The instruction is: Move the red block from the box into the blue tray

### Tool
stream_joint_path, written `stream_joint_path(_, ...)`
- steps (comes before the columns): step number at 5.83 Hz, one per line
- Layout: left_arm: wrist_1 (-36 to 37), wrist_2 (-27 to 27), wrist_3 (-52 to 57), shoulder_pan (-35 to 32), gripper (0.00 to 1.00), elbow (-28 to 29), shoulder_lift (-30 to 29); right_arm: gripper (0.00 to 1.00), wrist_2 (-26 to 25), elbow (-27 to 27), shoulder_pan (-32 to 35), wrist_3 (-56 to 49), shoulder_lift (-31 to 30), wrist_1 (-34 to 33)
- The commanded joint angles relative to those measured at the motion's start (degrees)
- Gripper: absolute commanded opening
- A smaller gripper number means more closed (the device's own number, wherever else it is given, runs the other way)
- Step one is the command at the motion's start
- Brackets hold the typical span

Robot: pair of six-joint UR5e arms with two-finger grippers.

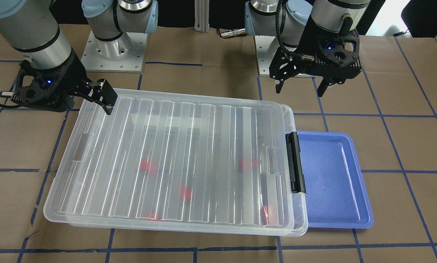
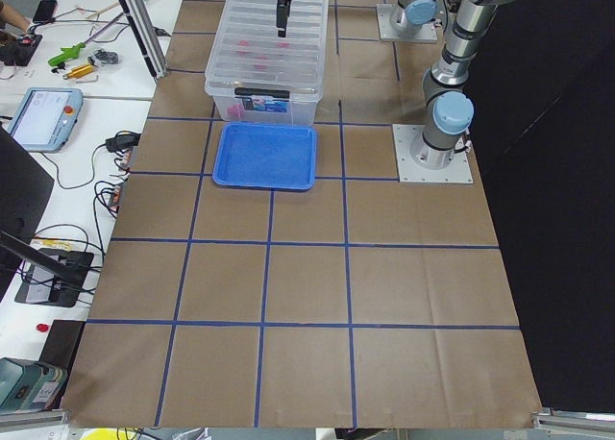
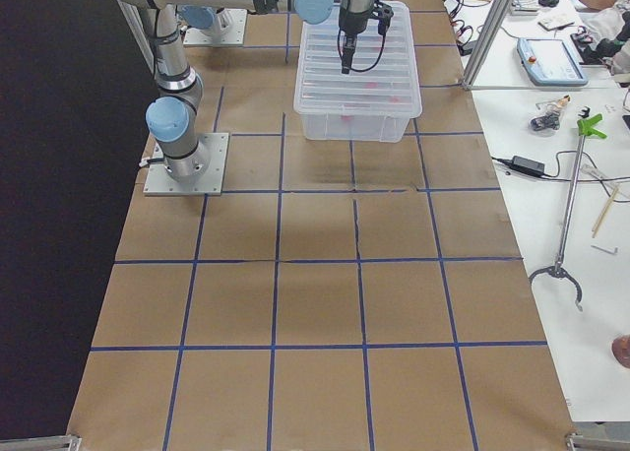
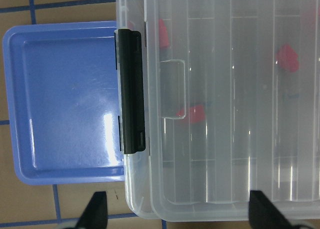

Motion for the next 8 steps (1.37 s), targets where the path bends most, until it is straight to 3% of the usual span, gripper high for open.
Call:
stream_joint_path(1, 0.1, 0.1, 0.0, 0.0, 0.98, -0.1, 0.1, 1.0, -1.7, 1.2, -1.4, -2.4, 0.6, -1.2)
stream_joint_path(3, 0.2, 0.0, 0.0, 0.0, 0.98, -0.1, 0.2, 1.0, -3.8, 7.2, -10.8, -14.6, 1.2, -9.5)
stream_joint_path(5, 0.2, 0.0, 0.0, -0.1, 0.98, -0.1, 0.2, 1.0, -2.7, 12.7, -11.1, -14.1, 1.0, -14.0)
stream_joint_path(8, 0.2, -0.1, 0.0, -0.1, 0.98, -0.1, 0.2, 1.0, -2.9, 15.6, -11.1, -14.9, 2.1, -16.0)
